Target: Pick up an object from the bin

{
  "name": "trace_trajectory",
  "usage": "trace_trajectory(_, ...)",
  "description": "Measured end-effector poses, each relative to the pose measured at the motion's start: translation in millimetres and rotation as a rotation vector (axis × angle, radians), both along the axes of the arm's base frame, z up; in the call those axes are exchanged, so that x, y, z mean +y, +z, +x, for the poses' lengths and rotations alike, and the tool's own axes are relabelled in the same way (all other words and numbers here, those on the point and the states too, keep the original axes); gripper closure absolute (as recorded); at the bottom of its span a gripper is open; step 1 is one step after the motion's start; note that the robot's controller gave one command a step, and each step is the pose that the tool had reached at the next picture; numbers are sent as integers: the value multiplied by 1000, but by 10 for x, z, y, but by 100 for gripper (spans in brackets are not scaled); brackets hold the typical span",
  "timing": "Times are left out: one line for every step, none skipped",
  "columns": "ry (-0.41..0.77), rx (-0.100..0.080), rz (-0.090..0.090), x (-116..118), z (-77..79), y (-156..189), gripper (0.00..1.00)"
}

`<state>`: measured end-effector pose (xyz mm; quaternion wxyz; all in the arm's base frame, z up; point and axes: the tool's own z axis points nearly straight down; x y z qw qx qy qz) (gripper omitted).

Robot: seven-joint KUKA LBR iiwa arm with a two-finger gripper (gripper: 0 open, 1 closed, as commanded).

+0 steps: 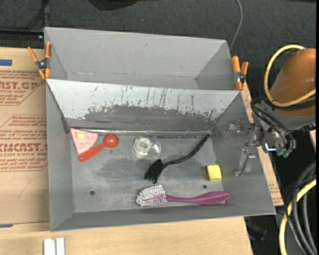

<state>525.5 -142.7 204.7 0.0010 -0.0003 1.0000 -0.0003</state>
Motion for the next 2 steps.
trace_trajectory(-1, -1, 0, -1, -1, -2, 0)
trace_trajectory(-82, 1, 1, -113, -167, -403, 0)
